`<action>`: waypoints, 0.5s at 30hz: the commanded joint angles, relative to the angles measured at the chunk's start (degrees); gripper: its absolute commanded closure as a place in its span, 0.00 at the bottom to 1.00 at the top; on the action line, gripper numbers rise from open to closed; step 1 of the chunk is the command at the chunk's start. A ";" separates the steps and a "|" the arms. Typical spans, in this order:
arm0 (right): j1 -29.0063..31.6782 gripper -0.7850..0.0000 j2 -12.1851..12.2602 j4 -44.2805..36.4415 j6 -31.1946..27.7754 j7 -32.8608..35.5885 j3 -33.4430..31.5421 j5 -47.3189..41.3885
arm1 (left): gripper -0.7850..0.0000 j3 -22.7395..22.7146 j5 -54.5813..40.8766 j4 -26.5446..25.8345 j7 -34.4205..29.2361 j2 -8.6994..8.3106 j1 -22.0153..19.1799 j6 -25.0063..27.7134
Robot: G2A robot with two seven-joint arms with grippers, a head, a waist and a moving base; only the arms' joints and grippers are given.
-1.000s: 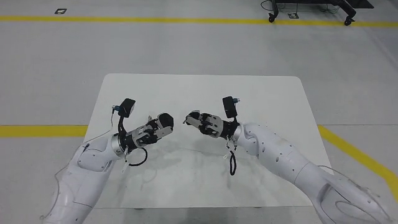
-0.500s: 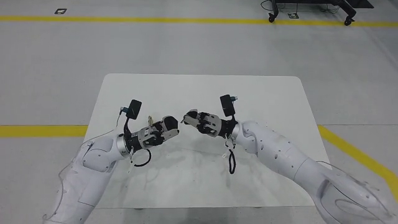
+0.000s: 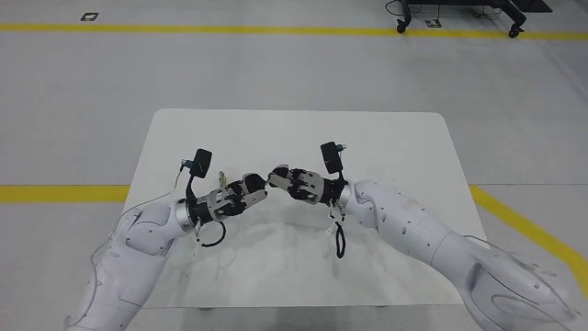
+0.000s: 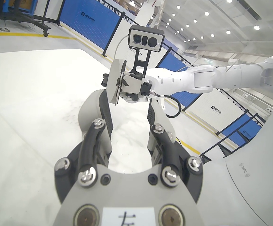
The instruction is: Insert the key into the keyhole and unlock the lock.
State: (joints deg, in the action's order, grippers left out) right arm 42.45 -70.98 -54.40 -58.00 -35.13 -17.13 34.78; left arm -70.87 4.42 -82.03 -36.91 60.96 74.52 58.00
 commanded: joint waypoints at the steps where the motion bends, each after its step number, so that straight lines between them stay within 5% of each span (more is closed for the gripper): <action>1: -0.16 1.00 -0.13 0.20 0.00 -0.09 0.29 -0.15 | 0.69 0.32 0.58 0.13 0.34 -0.03 -0.11 0.00; 3: -0.35 1.00 -0.25 0.37 0.00 -0.22 0.58 -0.23 | 0.77 0.62 1.33 0.40 0.78 -0.06 -0.30 0.00; 4: -0.44 1.00 -0.31 0.39 0.00 -0.35 0.70 -0.21 | 0.97 0.78 1.55 0.48 1.06 -0.07 -0.40 0.00; 5: -0.52 1.00 -0.34 0.47 0.00 -0.49 0.82 -0.13 | 1.00 0.91 1.73 0.54 1.33 -0.09 -0.47 0.00; 15: -0.91 1.00 -0.47 1.14 0.00 -2.08 1.71 0.93 | 1.00 1.00 1.81 1.15 3.86 -0.53 -0.36 0.00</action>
State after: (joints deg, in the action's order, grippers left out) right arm 41.57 -71.45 -53.29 -58.00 -37.13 -15.49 35.61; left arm -69.88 6.30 -80.85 -33.15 60.48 74.14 58.00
